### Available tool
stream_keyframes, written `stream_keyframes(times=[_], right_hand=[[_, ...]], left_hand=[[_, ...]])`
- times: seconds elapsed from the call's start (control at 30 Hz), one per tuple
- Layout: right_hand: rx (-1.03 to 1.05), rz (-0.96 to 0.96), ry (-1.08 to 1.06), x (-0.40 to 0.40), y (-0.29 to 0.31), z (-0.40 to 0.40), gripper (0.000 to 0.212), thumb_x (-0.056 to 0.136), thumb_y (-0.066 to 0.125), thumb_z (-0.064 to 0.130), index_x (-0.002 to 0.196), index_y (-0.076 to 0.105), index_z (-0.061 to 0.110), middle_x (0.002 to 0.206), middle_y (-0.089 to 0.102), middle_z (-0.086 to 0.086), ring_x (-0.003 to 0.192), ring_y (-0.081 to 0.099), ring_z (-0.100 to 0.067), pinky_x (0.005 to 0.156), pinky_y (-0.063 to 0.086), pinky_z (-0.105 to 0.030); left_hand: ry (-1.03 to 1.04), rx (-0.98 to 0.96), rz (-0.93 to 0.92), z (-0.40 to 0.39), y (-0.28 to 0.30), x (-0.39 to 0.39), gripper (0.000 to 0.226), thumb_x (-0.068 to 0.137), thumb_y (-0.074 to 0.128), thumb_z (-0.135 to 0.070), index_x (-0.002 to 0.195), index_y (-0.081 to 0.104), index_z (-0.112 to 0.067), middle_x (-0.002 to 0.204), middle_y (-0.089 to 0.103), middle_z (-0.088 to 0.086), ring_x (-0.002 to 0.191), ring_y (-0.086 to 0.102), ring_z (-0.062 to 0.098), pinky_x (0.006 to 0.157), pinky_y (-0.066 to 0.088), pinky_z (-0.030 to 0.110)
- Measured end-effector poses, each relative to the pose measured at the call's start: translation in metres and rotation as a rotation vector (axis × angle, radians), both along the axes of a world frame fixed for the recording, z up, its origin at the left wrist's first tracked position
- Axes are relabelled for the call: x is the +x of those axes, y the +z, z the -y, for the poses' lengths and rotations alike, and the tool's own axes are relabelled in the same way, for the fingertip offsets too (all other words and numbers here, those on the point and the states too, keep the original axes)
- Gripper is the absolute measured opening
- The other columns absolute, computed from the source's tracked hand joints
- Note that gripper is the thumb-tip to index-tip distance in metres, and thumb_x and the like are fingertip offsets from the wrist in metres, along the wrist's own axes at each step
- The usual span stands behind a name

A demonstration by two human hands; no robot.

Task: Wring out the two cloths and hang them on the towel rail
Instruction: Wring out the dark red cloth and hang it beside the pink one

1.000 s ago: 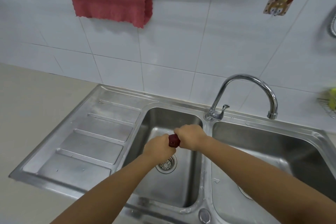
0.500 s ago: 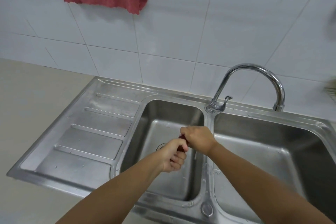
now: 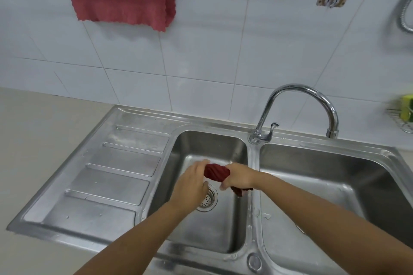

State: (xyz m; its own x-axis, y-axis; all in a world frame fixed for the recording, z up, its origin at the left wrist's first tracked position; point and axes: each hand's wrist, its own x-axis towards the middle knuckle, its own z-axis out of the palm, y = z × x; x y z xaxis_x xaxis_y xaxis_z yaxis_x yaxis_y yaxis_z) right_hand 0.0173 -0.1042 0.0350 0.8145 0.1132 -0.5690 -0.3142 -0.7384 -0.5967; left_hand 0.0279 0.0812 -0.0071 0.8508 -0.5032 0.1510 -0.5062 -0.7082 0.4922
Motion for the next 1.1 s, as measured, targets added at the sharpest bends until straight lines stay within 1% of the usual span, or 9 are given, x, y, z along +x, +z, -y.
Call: stream_keyframes(times=[0.13, 0.27, 0.4, 0.47, 0.57, 0.7, 0.87, 1.0, 1.1], right_hand=[[0.291, -0.44, -0.03, 0.007, 0.024, 0.004, 0.024, 0.081, 0.071, 0.019, 0.091, 0.05, 0.016, 0.061, 0.047, 0.003, 0.04, 0.036, -0.004, 0.033, 0.029, -0.014], [0.291, -0.644, 0.123, 0.015, 0.041, -0.001, 0.018, 0.086, 0.066, 0.022, 0.088, 0.049, 0.017, 0.057, 0.042, 0.006, 0.037, 0.031, -0.001, 0.03, 0.022, -0.012], [-0.055, -0.419, 0.255, 0.024, 0.057, -0.005, 0.021, 0.077, 0.071, 0.025, 0.077, 0.053, 0.014, 0.058, 0.045, 0.003, 0.041, 0.034, -0.009, 0.036, 0.025, -0.018], [-0.296, -0.182, 0.341, 0.029, 0.068, -0.008, 0.021, 0.073, 0.072, 0.026, 0.08, 0.058, 0.012, 0.063, 0.049, -0.001, 0.047, 0.041, -0.015, 0.044, 0.033, -0.023], [-0.564, 0.138, 0.471, 0.032, 0.082, -0.011, 0.02, 0.073, 0.068, 0.025, 0.09, 0.061, 0.015, 0.064, 0.052, 0.004, 0.057, 0.05, -0.015, 0.053, 0.039, -0.025], [-0.758, 0.499, 0.645, 0.032, 0.086, -0.005, 0.019, 0.077, 0.061, 0.027, 0.095, 0.06, 0.021, 0.066, 0.046, 0.007, 0.068, 0.05, -0.021, 0.05, 0.031, -0.026], [-0.747, 0.722, 0.728, 0.027, 0.071, 0.005, 0.023, 0.089, 0.054, 0.039, 0.097, 0.055, 0.018, 0.08, 0.064, -0.003, 0.072, 0.059, -0.028, 0.055, 0.036, -0.031], [-0.66, 0.791, 0.741, 0.022, 0.038, 0.009, 0.02, 0.089, 0.057, 0.033, 0.093, 0.056, 0.014, 0.076, 0.065, -0.006, 0.067, 0.062, -0.03, 0.052, 0.036, -0.03], [-0.637, 0.84, 0.691, 0.02, 0.012, 0.013, 0.018, 0.079, 0.069, 0.03, 0.084, 0.059, 0.015, 0.064, 0.065, -0.004, 0.053, 0.062, -0.028, 0.045, 0.033, -0.027]], left_hand=[[-0.139, 0.142, 0.271, -0.01, -0.006, 0.001, 0.075, 0.069, 0.08, -0.024, 0.133, 0.042, -0.018, 0.127, 0.056, 0.006, 0.113, 0.058, 0.021, 0.098, 0.05, 0.035], [-0.151, 0.078, 0.433, -0.006, 0.008, 0.007, 0.067, 0.06, 0.084, -0.026, 0.117, 0.049, -0.019, 0.097, 0.063, 0.003, 0.085, 0.063, 0.018, 0.073, 0.053, 0.03], [-0.139, 0.213, 0.403, 0.001, 0.027, 0.018, 0.04, 0.062, 0.085, -0.034, 0.089, 0.057, -0.021, 0.072, 0.061, -0.007, 0.056, 0.057, 0.011, 0.051, 0.05, 0.023], [-0.101, 0.249, 0.326, 0.006, 0.036, 0.019, 0.029, 0.076, 0.073, -0.035, 0.093, 0.055, -0.019, 0.077, 0.064, -0.005, 0.06, 0.06, 0.014, 0.056, 0.054, 0.027], [0.008, 0.227, 0.093, 0.018, 0.049, 0.016, 0.025, 0.082, 0.062, -0.033, 0.098, 0.052, -0.017, 0.08, 0.066, -0.001, 0.065, 0.062, 0.019, 0.063, 0.056, 0.033], [0.098, 0.009, -0.46, 0.032, 0.07, 0.016, 0.016, 0.07, 0.064, -0.025, 0.069, 0.052, -0.015, 0.06, 0.054, -0.001, 0.052, 0.047, 0.017, 0.051, 0.038, 0.027], [0.124, -0.388, -1.064, 0.029, 0.079, 0.004, 0.019, 0.071, 0.062, -0.014, 0.066, 0.044, -0.017, 0.047, 0.033, -0.004, 0.039, 0.024, 0.011, 0.039, 0.017, 0.02], [0.155, -0.464, -1.443, 0.03, 0.065, -0.007, 0.022, 0.071, 0.051, -0.018, 0.053, 0.038, -0.021, 0.043, 0.023, -0.008, 0.034, 0.014, 0.007, 0.036, 0.008, 0.018], [0.162, -0.505, -1.586, 0.03, 0.054, -0.006, 0.027, 0.075, 0.045, -0.016, 0.05, 0.037, -0.02, 0.037, 0.023, -0.01, 0.029, 0.014, 0.005, 0.031, 0.009, 0.014]])
